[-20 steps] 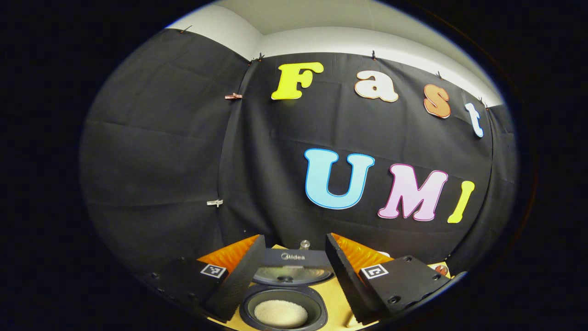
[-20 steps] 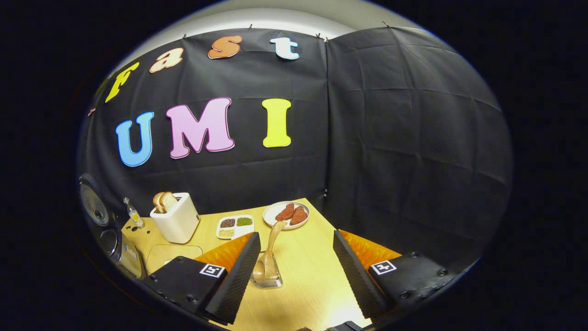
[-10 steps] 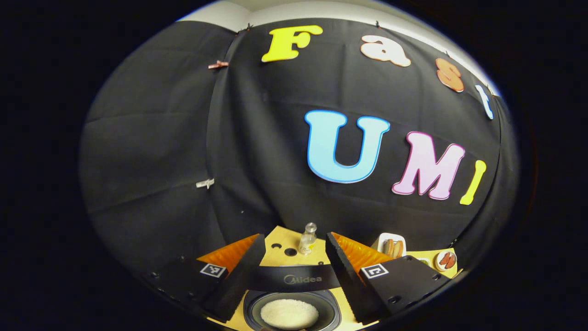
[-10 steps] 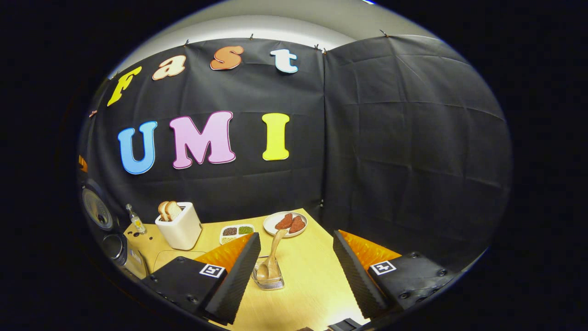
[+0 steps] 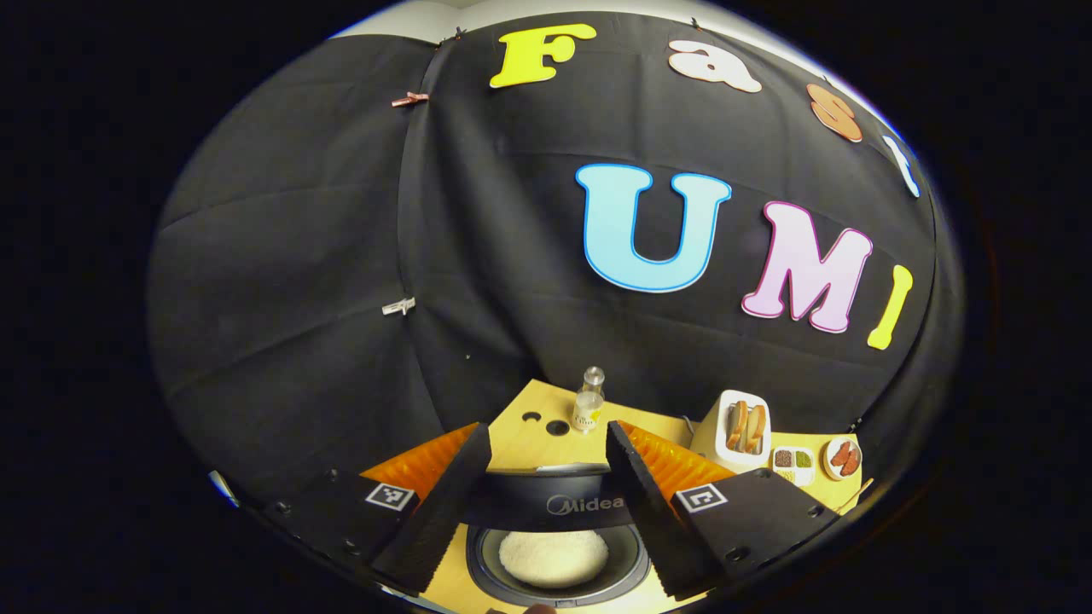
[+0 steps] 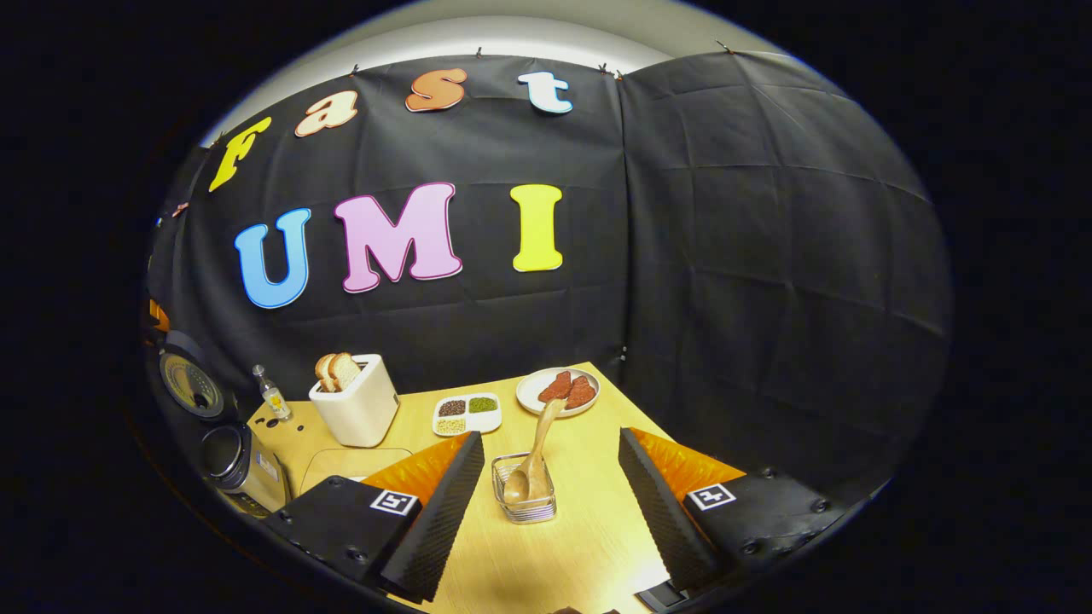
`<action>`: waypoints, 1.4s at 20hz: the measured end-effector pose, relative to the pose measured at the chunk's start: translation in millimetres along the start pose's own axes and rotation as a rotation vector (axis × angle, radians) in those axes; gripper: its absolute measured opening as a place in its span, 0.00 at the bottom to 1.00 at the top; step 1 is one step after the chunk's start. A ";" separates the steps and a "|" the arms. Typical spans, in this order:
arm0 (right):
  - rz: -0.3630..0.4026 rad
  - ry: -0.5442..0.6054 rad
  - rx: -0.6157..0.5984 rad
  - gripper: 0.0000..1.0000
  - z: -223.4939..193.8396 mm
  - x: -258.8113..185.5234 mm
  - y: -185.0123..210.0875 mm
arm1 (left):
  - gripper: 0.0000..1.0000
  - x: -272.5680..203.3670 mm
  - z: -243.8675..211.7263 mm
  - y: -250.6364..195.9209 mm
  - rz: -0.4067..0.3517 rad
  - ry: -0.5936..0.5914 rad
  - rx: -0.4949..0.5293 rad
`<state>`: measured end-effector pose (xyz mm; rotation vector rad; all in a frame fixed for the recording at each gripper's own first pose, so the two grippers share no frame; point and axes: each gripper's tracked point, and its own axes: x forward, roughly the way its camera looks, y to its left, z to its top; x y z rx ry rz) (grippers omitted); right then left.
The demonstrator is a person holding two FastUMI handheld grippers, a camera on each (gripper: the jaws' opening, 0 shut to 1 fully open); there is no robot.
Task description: Close the left gripper, press the button to open the rice cooker; take a wooden spoon from the chopstick holder with the right hand, scoop a spoonful of rice and pour it into the rice cooker, then put the wooden spoon back into the chopstick holder.
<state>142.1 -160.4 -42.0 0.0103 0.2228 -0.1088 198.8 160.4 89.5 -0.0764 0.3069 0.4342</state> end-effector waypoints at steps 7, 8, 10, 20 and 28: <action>0.095 0.039 -0.029 0.99 -12.8 12.8 26.0 | 0.96 -39.4 -91.1 -5.8 0.004 0.109 0.017; 0.107 0.046 -0.039 0.99 -14.8 14.5 29.9 | 0.96 -43.1 -104.3 -5.5 0.007 0.121 0.017; 0.134 0.052 -0.063 0.99 -17.2 17.2 38.8 | 0.96 -47.0 -129.2 -6.1 0.010 0.149 0.026; 0.206 0.096 -0.107 0.99 -34.5 19.4 55.2 | 0.97 -36.8 -210.9 -6.3 0.053 0.242 0.034; 0.204 0.141 -0.086 0.99 -48.2 23.9 39.0 | 0.97 -28.0 -235.6 -7.6 0.086 0.200 0.062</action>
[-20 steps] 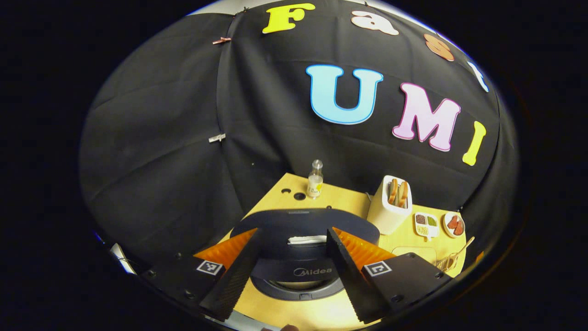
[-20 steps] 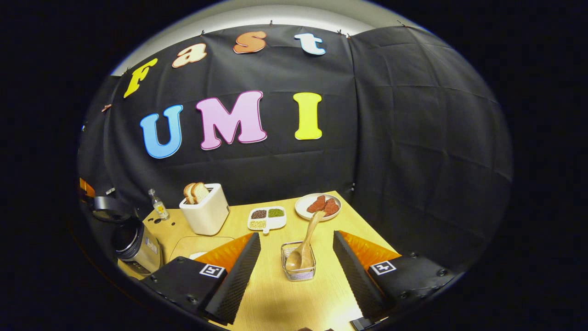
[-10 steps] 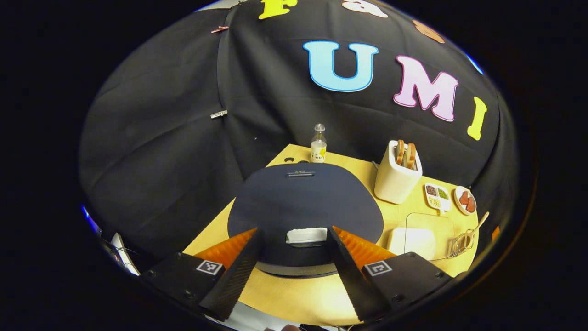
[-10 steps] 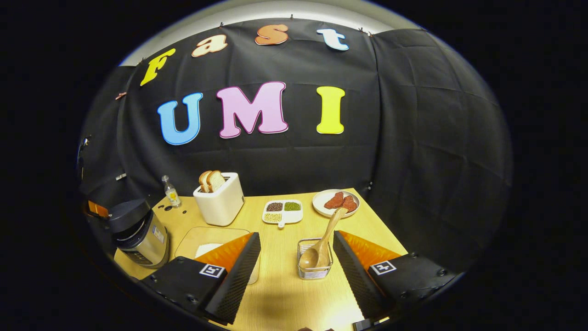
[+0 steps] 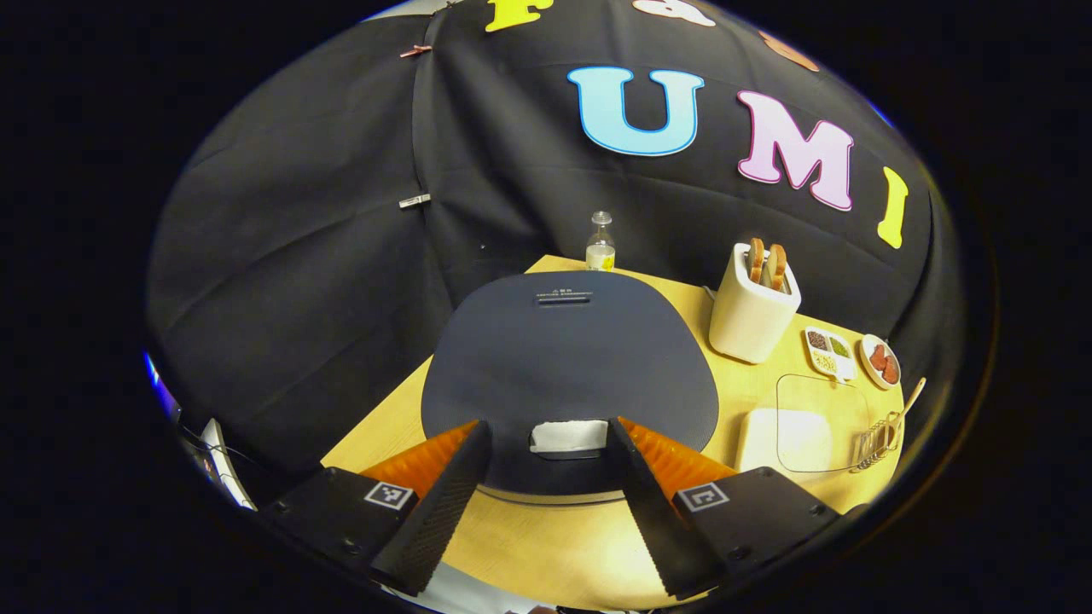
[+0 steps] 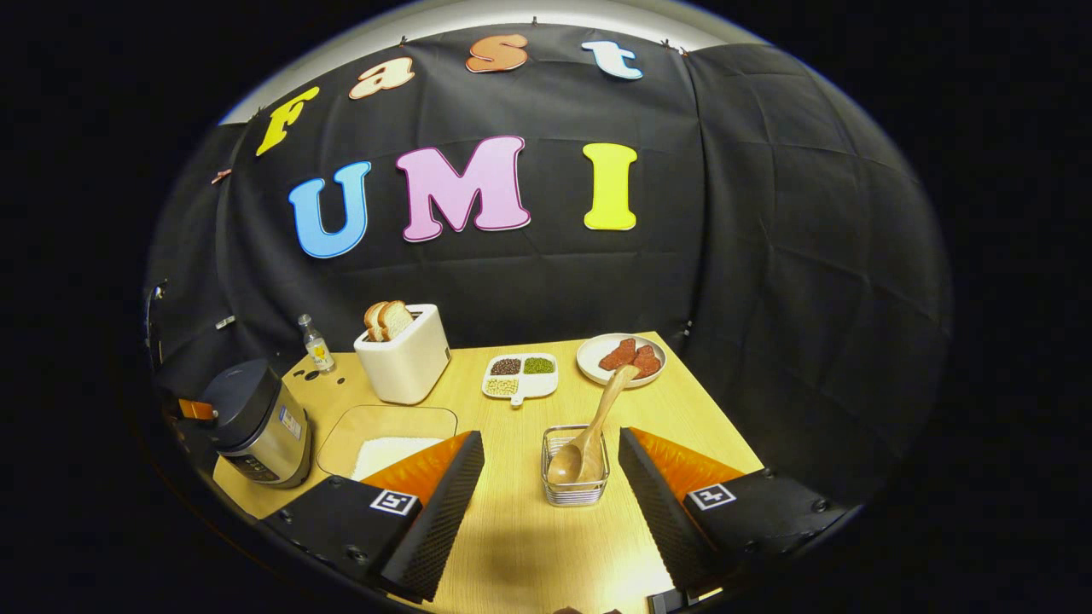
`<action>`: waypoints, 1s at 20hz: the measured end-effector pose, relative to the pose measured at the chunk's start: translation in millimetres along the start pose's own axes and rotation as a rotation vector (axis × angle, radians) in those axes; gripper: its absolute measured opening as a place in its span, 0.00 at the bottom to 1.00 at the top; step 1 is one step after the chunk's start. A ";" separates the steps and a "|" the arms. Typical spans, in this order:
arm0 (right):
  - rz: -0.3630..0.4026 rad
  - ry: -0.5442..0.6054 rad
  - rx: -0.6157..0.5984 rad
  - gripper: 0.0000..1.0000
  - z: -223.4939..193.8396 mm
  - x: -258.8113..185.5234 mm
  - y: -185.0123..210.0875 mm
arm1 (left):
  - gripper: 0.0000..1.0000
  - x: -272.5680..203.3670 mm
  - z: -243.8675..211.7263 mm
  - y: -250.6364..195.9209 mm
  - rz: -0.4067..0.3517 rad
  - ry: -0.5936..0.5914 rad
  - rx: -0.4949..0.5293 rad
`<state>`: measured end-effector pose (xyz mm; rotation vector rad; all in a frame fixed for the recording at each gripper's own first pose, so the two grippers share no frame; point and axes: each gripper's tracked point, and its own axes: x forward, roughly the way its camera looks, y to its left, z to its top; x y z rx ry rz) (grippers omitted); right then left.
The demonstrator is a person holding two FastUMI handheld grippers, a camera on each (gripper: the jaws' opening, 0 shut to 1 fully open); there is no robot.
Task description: Close the left gripper, press the button to open the rice cooker; take a wooden spoon from the chopstick holder with the right hand, scoop a spoonful of rice and pour it into the rice cooker, then put the wooden spoon back into the chopstick holder.
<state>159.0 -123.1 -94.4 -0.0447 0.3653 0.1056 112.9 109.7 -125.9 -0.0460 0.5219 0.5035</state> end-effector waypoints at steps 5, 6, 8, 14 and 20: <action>0.046 0.016 -0.020 0.99 -7.9 1.5 0.2 | 0.98 -2.2 -4.4 0.1 -0.003 -0.009 0.003; 0.062 0.019 -0.027 0.99 -9.4 1.5 0.8 | 0.98 -1.5 -3.9 0.5 -0.003 -0.009 0.002; 0.094 0.029 -0.034 0.99 -15.1 0.6 2.5 | 0.98 -2.2 -4.9 -1.4 -0.008 -0.019 0.005; 0.184 0.069 -0.090 0.99 -43.2 -10.5 5.0 | 0.98 -6.7 -5.2 -12.4 -0.017 -0.052 -0.004; 0.211 0.111 -0.090 0.99 -59.5 -26.8 8.8 | 0.98 -5.0 -8.3 -25.9 -0.057 -0.094 -0.009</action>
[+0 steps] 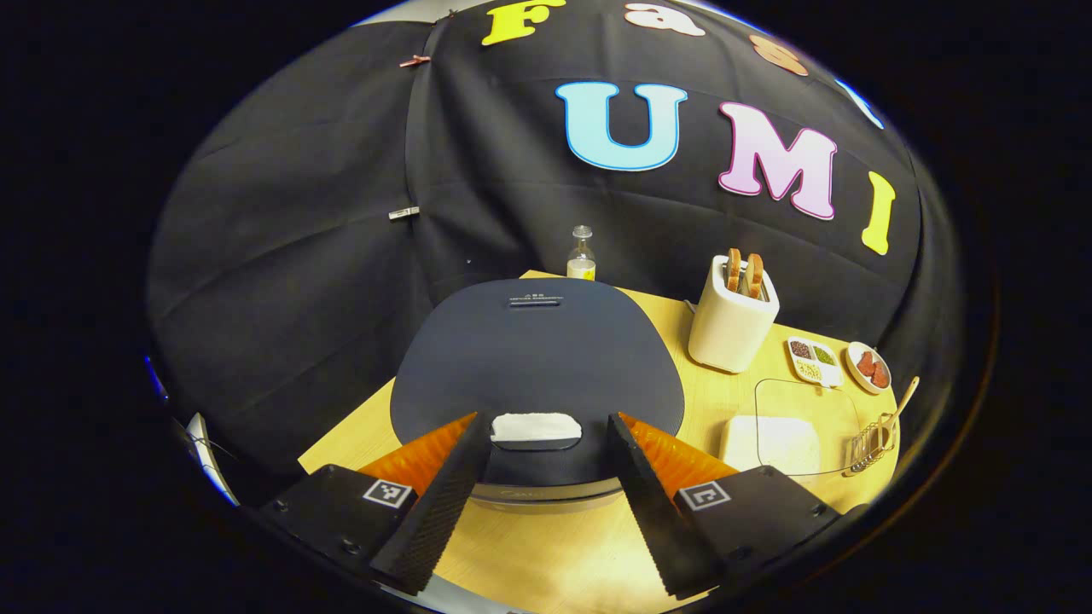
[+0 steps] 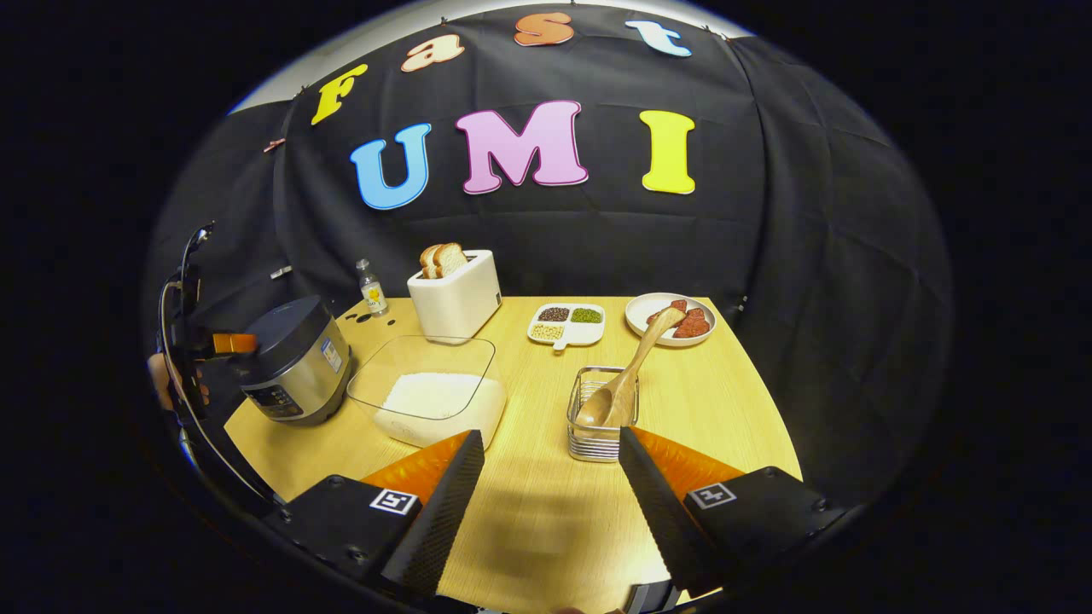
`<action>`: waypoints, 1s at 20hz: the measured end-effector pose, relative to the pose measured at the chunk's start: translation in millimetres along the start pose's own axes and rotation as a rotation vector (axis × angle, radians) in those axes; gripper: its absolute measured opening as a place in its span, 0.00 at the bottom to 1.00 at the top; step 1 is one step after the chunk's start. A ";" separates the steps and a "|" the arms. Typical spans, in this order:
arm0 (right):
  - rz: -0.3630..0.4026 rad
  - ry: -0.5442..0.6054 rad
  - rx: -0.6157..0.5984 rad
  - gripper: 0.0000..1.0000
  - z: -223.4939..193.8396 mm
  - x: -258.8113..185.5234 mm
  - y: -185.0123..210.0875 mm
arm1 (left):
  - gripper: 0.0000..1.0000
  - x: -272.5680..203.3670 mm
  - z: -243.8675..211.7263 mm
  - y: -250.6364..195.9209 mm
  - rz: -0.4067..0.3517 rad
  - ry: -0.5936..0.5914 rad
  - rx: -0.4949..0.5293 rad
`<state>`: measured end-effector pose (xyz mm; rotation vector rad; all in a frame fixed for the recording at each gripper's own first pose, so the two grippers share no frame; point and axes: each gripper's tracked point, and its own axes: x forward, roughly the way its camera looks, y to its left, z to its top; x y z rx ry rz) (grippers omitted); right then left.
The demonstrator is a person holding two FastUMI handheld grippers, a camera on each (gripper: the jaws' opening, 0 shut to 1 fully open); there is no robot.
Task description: Close the left gripper, press the button to open the rice cooker; take a wooden spoon from the chopstick holder with the right hand, scoop a spoonful of rice and pour it into the rice cooker, then put the wooden spoon back into the chopstick holder.
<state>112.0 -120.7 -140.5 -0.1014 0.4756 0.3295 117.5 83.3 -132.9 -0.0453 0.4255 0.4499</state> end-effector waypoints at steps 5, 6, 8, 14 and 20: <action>-0.028 -0.039 -0.016 0.99 1.6 -18.0 8.5 | 0.98 -1.1 5.6 0.1 -0.042 -0.032 0.069; -0.040 -0.041 -0.009 0.99 2.5 -21.7 10.6 | 0.98 -1.0 6.1 3.0 -0.038 -0.030 0.090; -0.049 -0.062 0.018 0.99 8.2 -32.0 19.5 | 0.98 -5.9 12.4 4.9 -0.029 -0.058 0.131; -0.109 -0.181 0.012 0.99 47.9 -65.8 33.1 | 0.97 -61.0 52.0 -13.9 -0.088 -0.258 0.228; -0.157 -0.375 0.050 0.99 118.0 -119.5 47.2 | 0.97 -181.4 103.8 -46.3 -0.242 -0.492 0.146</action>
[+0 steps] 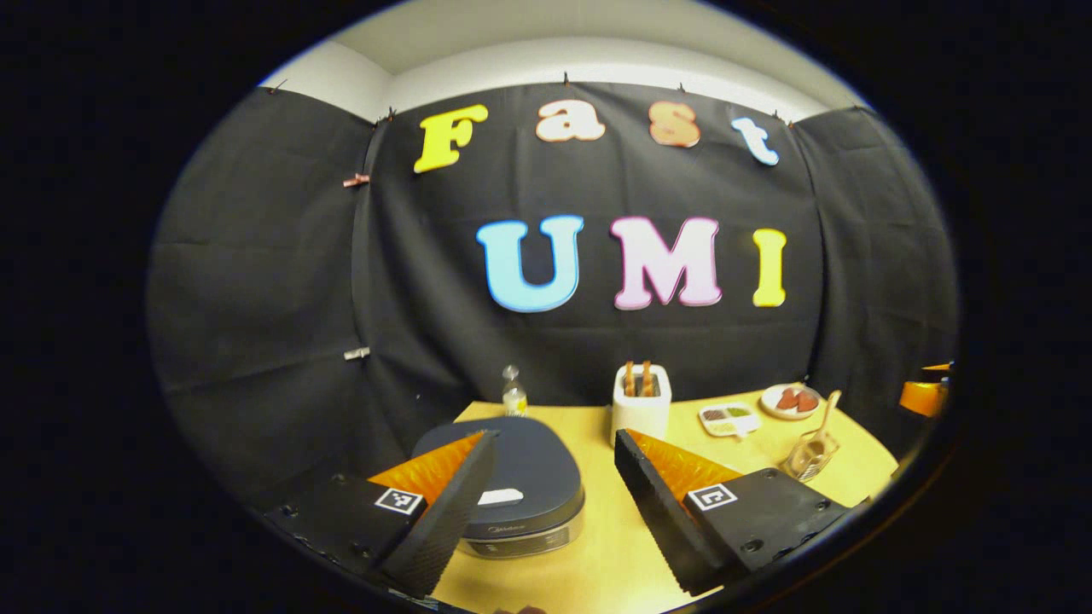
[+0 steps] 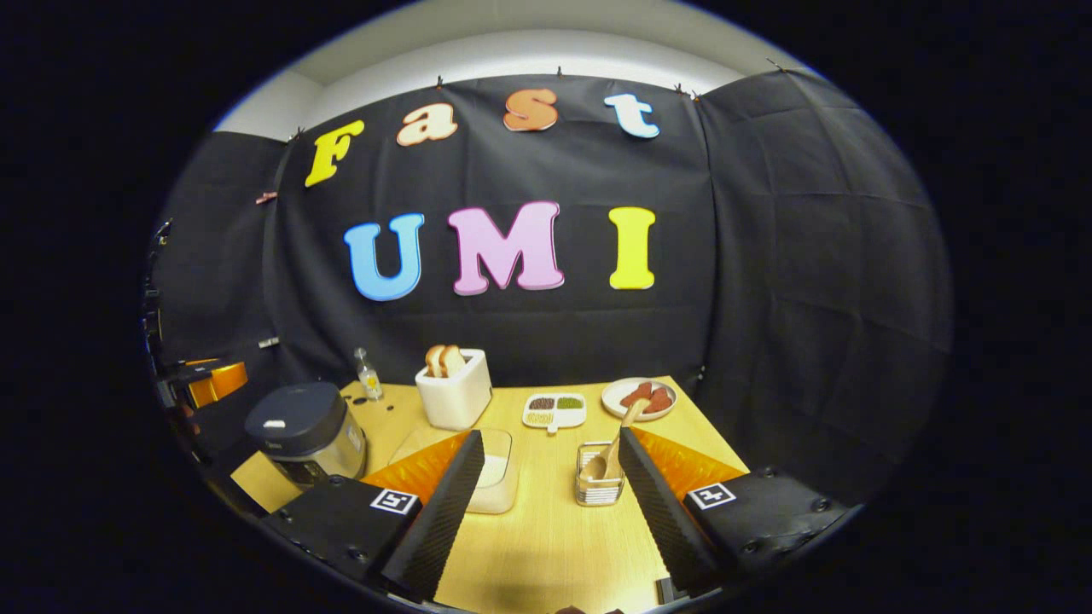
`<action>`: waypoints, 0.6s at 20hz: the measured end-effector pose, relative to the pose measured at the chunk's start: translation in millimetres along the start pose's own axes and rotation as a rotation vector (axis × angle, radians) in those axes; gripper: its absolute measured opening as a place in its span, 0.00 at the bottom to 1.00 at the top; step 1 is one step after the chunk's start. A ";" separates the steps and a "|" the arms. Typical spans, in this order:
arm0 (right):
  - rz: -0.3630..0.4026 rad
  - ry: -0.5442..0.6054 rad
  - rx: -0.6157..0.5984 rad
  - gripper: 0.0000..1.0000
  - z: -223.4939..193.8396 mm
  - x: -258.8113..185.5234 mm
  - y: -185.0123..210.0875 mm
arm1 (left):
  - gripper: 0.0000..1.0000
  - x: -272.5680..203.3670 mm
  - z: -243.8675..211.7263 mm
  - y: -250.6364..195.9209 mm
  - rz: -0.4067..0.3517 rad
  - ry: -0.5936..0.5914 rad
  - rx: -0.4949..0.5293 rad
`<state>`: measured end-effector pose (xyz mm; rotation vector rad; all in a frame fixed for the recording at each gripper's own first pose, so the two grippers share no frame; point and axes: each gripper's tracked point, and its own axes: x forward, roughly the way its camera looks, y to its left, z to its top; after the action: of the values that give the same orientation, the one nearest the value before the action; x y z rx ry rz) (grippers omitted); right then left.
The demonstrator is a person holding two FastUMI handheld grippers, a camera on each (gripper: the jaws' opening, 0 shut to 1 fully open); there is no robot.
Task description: Close the left gripper, press the button to open the rice cooker; take a wooden spoon from the chopstick holder with the right hand, scoop a spoonful of rice and pour it into the rice cooker, then put the wooden spoon back into the chopstick holder.
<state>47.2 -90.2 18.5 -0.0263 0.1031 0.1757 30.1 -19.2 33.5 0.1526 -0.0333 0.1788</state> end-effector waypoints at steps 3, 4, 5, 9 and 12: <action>-0.030 -0.111 -0.015 0.98 39.8 -22.7 -0.2 | 1.00 -36.1 33.9 -10.1 -0.041 -0.078 -0.037; -0.035 -0.135 -0.013 0.98 46.8 -32.5 2.2 | 1.00 -45.2 36.7 -10.3 -0.045 -0.084 -0.057; -0.036 -0.152 -0.007 0.98 51.7 -41.4 4.3 | 0.96 -55.0 39.1 -10.0 -0.045 -0.090 -0.076; -0.069 -0.153 -0.001 0.98 42.6 -70.8 -0.7 | 0.97 -74.2 32.2 -5.6 -0.059 -0.082 -0.068; -0.099 -0.128 -0.013 0.98 31.5 -78.7 -7.0 | 0.97 -73.4 26.4 -5.1 -0.066 -0.076 -0.069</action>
<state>-25.6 -109.7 58.2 -0.0327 -0.0273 0.0783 -41.7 -41.0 55.4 0.0916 -0.1095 0.1063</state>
